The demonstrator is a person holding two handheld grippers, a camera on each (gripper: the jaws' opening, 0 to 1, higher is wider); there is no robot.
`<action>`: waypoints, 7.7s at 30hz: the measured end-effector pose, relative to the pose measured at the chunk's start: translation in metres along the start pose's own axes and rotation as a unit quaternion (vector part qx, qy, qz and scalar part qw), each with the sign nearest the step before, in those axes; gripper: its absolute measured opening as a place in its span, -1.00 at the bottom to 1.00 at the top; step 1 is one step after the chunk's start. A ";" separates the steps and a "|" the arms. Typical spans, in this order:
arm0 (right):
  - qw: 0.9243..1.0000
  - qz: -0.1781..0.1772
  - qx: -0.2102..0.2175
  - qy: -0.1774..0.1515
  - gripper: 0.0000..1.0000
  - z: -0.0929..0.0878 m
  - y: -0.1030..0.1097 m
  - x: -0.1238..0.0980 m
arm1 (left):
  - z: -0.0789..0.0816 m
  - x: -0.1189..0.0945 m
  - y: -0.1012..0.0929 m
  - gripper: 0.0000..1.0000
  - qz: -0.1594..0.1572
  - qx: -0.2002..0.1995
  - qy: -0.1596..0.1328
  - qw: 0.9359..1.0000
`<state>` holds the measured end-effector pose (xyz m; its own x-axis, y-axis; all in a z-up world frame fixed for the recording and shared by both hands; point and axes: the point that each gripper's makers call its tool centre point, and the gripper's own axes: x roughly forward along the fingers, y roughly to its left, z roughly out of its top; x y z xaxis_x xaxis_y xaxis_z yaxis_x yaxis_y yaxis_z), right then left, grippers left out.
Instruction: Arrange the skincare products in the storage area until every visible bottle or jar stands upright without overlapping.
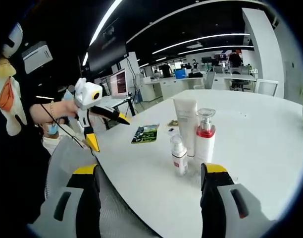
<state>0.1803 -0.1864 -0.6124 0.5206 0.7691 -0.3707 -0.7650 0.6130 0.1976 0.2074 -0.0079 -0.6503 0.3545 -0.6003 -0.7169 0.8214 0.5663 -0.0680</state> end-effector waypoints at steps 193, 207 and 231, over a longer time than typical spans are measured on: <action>0.997 -0.036 0.037 -0.061 0.29 0.003 -0.011 -0.054 | 0.194 0.077 -0.149 -0.51 -0.308 0.066 -0.142 0.938; 0.994 0.080 0.009 -0.076 -0.22 0.057 0.035 -0.013 | 0.185 0.009 -0.137 -0.51 -0.322 0.054 -0.206 0.923; 0.976 0.185 0.022 -0.110 -0.61 0.095 0.079 0.007 | 0.179 -0.042 -0.116 -0.48 -0.329 -0.009 -0.286 0.900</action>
<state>0.1596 -0.1160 -0.5135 0.2833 0.9569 -0.0640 -0.9017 0.2884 0.3221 0.1772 -0.1490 -0.4882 -0.0295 -0.9986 -0.0431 0.9320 -0.0119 -0.3622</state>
